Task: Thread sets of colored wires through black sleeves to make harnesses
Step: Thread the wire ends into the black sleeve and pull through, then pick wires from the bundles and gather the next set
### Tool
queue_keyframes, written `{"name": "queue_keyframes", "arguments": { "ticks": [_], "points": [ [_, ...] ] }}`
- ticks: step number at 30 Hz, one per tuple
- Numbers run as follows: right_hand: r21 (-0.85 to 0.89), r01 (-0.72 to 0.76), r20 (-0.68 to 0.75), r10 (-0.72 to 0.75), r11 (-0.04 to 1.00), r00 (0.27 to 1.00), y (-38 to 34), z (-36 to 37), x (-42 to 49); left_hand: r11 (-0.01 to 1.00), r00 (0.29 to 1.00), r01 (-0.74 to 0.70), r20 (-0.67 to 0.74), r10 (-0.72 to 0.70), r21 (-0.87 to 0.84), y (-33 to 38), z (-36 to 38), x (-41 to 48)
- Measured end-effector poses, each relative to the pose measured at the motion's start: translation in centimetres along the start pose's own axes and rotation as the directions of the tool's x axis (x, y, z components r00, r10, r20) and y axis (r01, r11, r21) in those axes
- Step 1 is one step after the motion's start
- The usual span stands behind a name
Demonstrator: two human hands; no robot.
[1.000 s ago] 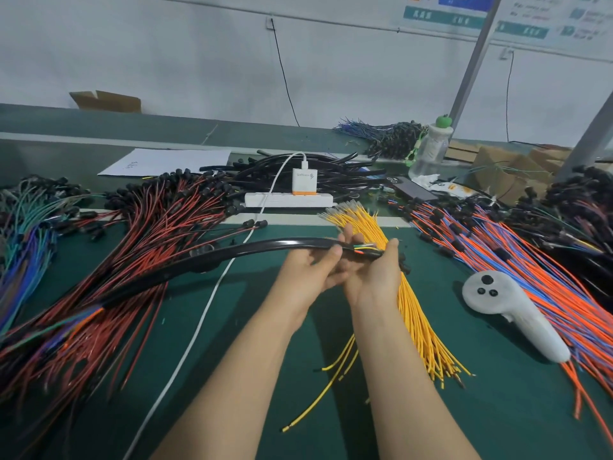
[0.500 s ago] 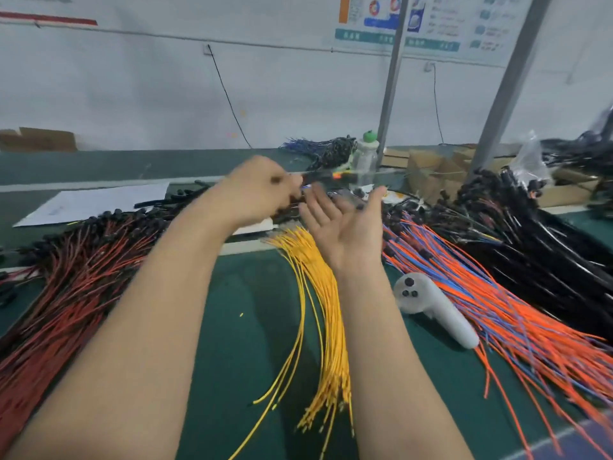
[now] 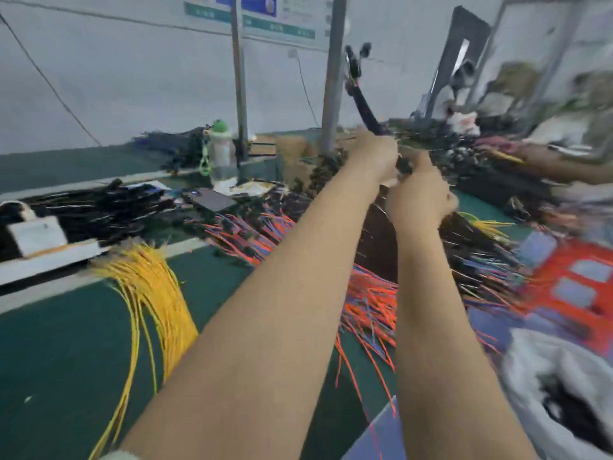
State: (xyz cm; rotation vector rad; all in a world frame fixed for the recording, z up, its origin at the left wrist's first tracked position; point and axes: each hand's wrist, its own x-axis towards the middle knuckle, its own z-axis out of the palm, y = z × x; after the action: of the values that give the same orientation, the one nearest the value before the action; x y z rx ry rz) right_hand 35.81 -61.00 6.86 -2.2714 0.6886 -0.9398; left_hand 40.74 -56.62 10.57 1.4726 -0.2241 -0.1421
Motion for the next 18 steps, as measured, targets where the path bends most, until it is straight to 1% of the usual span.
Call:
{"name": "queue_keyframes", "arguments": {
  "ticks": [2,3,5,8,10,12,14,16,18],
  "points": [
    [-0.162,-0.114,0.082,0.129,0.98,0.988,3.3,2.7,1.0,0.975,0.987,0.107,0.101,-0.128,0.196,-3.9,1.1,0.7],
    [-0.203,-0.135,0.13,0.164,0.97,0.978,4.8,4.2,0.9,0.959,0.978,0.139,0.116,-0.172,0.248,-5.7,1.2,1.0],
    [-0.225,-0.121,0.178,0.162,0.967,0.971,7.2,6.6,0.3,0.954,0.964,0.215,0.111,-0.241,0.21,-8.4,0.8,0.9],
    [-0.182,-0.117,0.106,0.138,0.976,0.985,7.9,7.9,0.3,0.952,0.952,0.285,0.087,-0.294,0.109,-10.1,-0.6,0.6],
    [-0.111,-0.146,0.034,0.151,0.983,0.988,6.7,7.6,0.4,0.958,0.957,0.287,0.048,-0.288,0.016,-10.0,-2.0,0.6],
    [-0.033,-0.109,-0.052,0.107,0.994,0.993,4.6,7.1,-0.2,0.972,0.973,0.228,-0.016,-0.229,-0.06,-9.1,-3.7,0.4],
    [0.109,0.024,-0.097,-0.013,0.994,0.995,1.4,6.9,-1.7,0.989,0.987,0.103,-0.111,-0.115,-0.109,-7.6,-6.0,-0.5],
    [0.325,0.155,-0.031,-0.153,0.933,0.988,-2.6,7.1,-4.1,0.989,0.981,-0.047,-0.192,0.019,-0.138,-5.8,-9.0,-2.4],
    [0.481,0.179,0.113,-0.263,0.858,0.958,-6.7,7.8,-7.4,0.985,0.962,-0.128,-0.257,0.095,-0.113,-4.6,-12.8,-4.8]
  ]
}}
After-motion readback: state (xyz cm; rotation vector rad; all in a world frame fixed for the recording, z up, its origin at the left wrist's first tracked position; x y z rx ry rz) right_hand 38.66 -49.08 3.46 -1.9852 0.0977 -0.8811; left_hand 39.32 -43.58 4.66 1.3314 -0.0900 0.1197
